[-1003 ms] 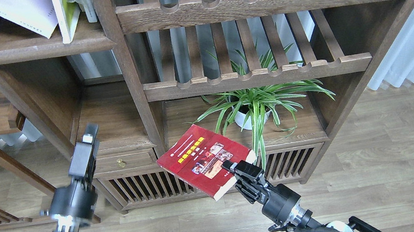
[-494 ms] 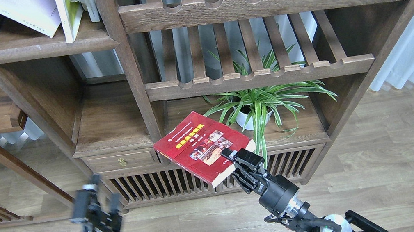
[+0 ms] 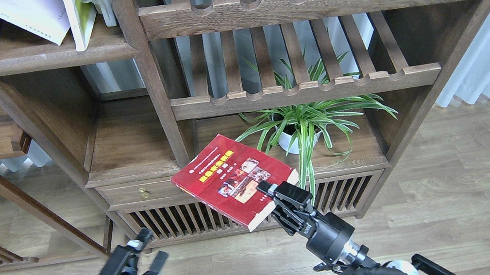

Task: Organize books on shelf
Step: 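Raise the left gripper toward the red book's free edge, then grasp the red book with the left gripper beside the right gripper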

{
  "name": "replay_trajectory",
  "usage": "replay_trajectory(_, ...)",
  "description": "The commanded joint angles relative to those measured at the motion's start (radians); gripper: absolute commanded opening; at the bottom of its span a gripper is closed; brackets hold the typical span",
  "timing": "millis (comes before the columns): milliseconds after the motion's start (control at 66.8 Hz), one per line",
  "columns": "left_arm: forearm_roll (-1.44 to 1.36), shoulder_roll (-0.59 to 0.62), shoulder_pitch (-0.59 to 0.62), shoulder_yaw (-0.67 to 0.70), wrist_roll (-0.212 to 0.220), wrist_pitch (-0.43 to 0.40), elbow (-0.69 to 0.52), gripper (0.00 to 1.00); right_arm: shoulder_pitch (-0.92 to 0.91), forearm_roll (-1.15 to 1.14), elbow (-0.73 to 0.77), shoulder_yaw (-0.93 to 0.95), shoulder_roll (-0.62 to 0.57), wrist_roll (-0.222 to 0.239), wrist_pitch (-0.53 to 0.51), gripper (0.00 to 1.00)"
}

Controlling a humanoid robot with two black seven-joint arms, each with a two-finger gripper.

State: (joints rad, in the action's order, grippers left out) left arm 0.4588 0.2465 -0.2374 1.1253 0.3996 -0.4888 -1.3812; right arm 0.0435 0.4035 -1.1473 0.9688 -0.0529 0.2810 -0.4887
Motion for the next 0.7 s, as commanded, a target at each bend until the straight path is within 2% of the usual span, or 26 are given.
replay_trajectory(0, 0.012, 0.102, 0.01, 0.013, 0.002, 0.0, 0.001, 0.88, -0.001, 0.014, 0.0, -0.019, -0.024, 0.001, 0.0, 0.06)
replay_trajectory(150, 0.064, 0.192, 0.036, 0.005, 0.004, 0.0, -0.001, 0.9, -0.013, 0.035, 0.008, -0.064, -0.028, 0.0, 0.0, 0.06)
replay_trajectory(269, 0.116, 0.195, 0.07, -0.027, 0.013, 0.0, -0.001, 0.92, -0.021, 0.035, 0.012, -0.096, -0.016, -0.002, 0.0, 0.06)
replay_trajectory(344, 0.133, 0.191, 0.104, -0.042, 0.004, 0.0, -0.001, 0.93, -0.027, 0.035, 0.012, -0.122, 0.001, -0.002, 0.0, 0.06)
replay_trajectory(689, 0.138, 0.192, 0.142, -0.119, 0.024, 0.0, 0.004, 0.99, -0.056, 0.037, 0.012, -0.17, 0.05, -0.002, 0.0, 0.06)
